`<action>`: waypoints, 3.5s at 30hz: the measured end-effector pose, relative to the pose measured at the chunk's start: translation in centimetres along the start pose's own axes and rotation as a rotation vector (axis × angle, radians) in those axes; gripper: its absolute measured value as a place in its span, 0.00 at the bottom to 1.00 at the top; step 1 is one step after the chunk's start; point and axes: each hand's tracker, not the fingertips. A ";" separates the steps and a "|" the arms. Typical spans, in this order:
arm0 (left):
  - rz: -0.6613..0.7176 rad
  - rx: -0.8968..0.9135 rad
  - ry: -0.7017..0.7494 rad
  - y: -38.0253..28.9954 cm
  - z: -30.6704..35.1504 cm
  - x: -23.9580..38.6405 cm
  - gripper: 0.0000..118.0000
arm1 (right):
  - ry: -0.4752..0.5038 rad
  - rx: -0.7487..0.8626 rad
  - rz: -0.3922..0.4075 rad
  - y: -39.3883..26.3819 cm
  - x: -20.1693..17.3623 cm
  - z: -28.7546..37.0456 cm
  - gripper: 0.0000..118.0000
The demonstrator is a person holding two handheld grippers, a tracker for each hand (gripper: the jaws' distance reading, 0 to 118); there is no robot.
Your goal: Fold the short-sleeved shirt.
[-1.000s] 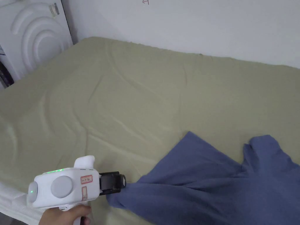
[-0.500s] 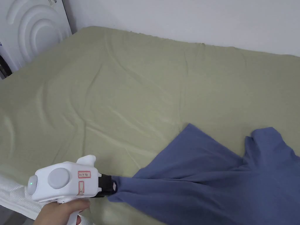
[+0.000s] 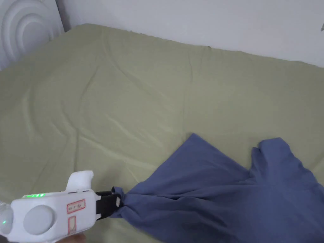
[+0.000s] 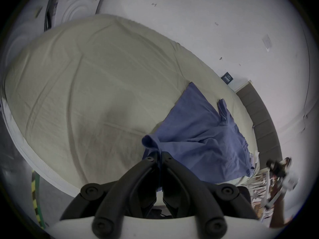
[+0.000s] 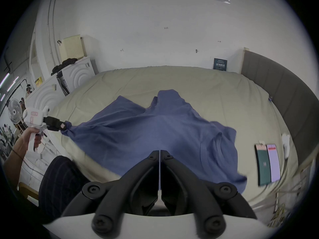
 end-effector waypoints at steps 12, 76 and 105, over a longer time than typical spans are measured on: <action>-0.068 0.196 -0.022 -1.4 -0.4 0.8 0.00 | -0.016 -0.156 0.123 14.0 7.4 -24.2 0.20; -0.359 0.825 0.064 39.1 16.7 29.1 0.00 | -0.163 0.729 -0.107 51.7 13.9 11.3 0.02; -0.309 0.775 0.180 42.1 -3.0 24.1 0.00 | -0.131 0.671 -0.169 50.1 17.6 -6.0 0.02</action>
